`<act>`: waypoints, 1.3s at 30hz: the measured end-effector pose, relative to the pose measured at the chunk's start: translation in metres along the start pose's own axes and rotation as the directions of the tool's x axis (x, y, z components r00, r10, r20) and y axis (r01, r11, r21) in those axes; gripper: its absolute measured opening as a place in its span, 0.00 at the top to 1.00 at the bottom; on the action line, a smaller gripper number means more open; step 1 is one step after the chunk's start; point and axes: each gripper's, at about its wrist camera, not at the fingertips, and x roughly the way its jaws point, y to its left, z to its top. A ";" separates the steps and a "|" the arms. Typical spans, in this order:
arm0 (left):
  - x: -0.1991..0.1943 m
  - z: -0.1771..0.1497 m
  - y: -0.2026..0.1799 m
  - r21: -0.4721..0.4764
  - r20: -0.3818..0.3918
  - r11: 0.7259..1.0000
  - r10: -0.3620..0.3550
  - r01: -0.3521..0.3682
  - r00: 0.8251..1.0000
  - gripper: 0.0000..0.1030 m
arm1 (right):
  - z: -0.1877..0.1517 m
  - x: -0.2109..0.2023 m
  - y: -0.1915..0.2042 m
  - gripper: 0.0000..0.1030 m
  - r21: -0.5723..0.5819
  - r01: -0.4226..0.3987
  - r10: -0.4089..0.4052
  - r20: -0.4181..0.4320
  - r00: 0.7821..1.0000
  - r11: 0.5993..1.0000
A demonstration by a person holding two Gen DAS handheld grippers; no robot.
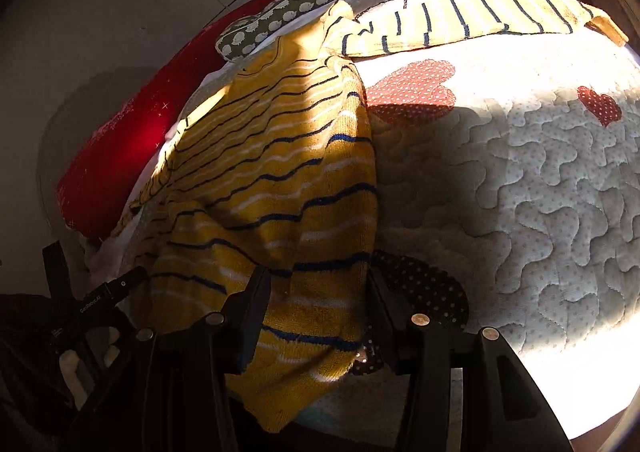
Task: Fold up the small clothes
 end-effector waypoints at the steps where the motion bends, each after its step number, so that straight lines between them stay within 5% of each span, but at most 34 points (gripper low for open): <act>1: 0.002 0.001 0.001 0.000 -0.007 1.000 -0.030 0.030 1.000 0.00 | -0.002 0.001 0.003 0.48 -0.008 -0.001 0.001 -0.003 1.000 1.000; 4: 0.007 -0.002 -0.008 0.042 -0.020 0.998 -0.049 0.050 0.999 0.00 | -0.010 0.004 0.008 0.48 -0.025 -0.008 0.008 -0.002 1.000 1.000; 6: 0.011 -0.005 -0.018 0.085 -0.030 0.996 0.009 -0.007 1.000 0.19 | -0.013 0.006 0.011 0.49 -0.046 0.004 -0.003 0.006 1.000 0.999; 8: 0.010 -0.007 -0.025 0.115 -0.031 0.991 0.068 -0.064 0.997 0.53 | -0.015 0.006 0.012 0.80 -0.056 -0.011 0.011 0.001 1.000 0.998; 11: 0.001 -0.005 -0.027 0.112 -0.044 0.991 0.081 -0.076 0.996 0.85 | -0.015 0.000 0.008 0.86 -0.032 -0.052 0.052 -0.001 0.999 0.998; 17: -0.018 -0.011 -0.026 0.122 -0.069 0.988 0.100 -0.091 0.993 0.88 | -0.023 -0.018 -0.004 0.94 -0.008 -0.065 0.065 -0.016 0.998 0.998; 20: -0.024 -0.020 -0.027 0.133 -0.069 0.986 0.114 -0.104 0.991 0.88 | -0.030 -0.027 -0.012 0.94 -0.012 -0.002 0.002 -0.014 1.000 1.000; 23: -0.026 -0.028 -0.026 0.142 -0.071 0.981 0.141 -0.129 0.988 0.86 | -0.033 -0.033 -0.012 0.92 -0.018 -0.040 0.040 0.000 0.999 0.999; 27: -0.033 -0.031 -0.018 0.130 -0.056 0.984 0.131 -0.123 0.990 0.81 | -0.030 -0.031 -0.004 0.57 -0.016 -0.052 0.053 0.022 0.998 0.998; 32: -0.050 -0.034 -0.012 0.131 -0.010 0.981 0.143 -0.141 0.990 0.80 | -0.030 -0.004 0.007 0.55 -0.055 -0.007 0.006 -0.022 1.000 0.998; 33: -0.054 -0.034 -0.011 0.134 0.003 0.978 0.161 -0.160 0.987 0.79 | -0.032 0.001 0.010 0.57 -0.061 -0.024 0.022 -0.037 0.999 0.998; 34: -0.057 -0.034 -0.009 0.132 0.012 0.977 0.170 -0.170 0.985 0.78 | -0.035 0.004 0.013 0.80 -0.072 -0.031 0.027 -0.051 0.998 0.997; 35: -0.060 -0.033 -0.006 0.122 0.015 0.977 0.174 -0.174 0.985 0.74 | -0.038 0.007 0.016 0.89 -0.090 -0.023 0.016 -0.071 0.997 0.996; 39: -0.071 -0.028 0.005 0.079 0.036 0.979 0.187 -0.189 0.982 0.66 | -0.042 -0.001 0.009 0.89 -0.083 0.017 -0.023 -0.071 0.997 0.996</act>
